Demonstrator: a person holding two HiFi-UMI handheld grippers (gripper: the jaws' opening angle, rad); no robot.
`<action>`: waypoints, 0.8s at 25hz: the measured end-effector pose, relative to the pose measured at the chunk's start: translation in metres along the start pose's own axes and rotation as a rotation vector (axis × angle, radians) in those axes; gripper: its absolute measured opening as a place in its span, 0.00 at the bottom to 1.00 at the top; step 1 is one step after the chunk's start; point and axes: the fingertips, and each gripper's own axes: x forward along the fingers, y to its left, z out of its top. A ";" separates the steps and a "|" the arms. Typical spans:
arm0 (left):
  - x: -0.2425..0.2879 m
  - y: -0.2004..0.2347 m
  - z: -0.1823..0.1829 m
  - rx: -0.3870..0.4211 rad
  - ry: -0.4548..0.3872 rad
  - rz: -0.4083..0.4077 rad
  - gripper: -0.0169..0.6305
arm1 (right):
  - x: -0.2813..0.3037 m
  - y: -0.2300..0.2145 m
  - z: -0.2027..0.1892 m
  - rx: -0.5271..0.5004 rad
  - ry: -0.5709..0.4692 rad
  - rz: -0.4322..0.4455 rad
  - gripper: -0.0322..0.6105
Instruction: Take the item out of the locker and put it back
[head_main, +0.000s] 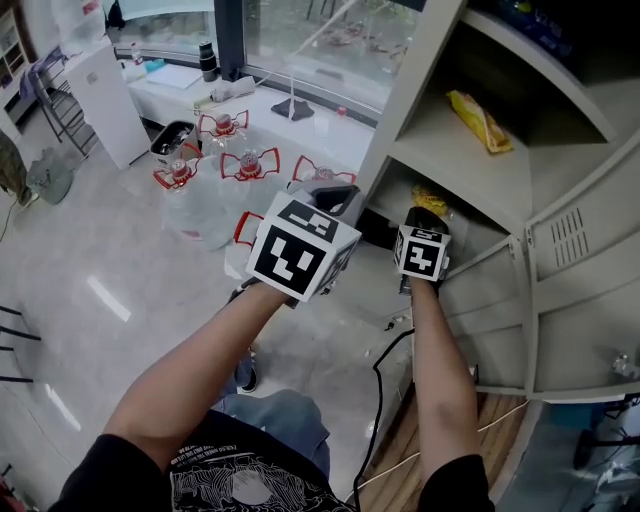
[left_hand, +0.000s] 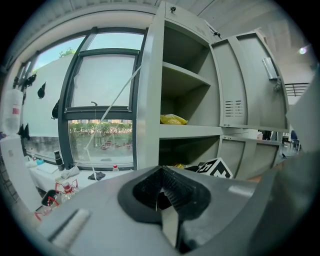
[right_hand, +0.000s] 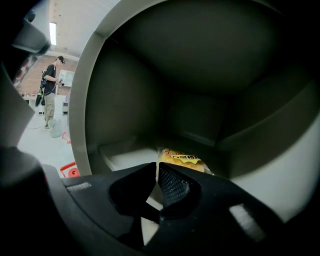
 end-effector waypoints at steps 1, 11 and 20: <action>0.000 0.000 -0.001 0.001 0.002 -0.001 0.03 | 0.000 0.000 0.000 0.001 0.001 0.001 0.12; -0.006 -0.009 0.001 -0.001 0.031 -0.009 0.03 | -0.024 -0.002 0.006 0.020 -0.001 0.019 0.19; -0.033 -0.029 0.019 -0.013 0.055 -0.004 0.03 | -0.083 0.003 0.029 0.076 -0.021 0.058 0.19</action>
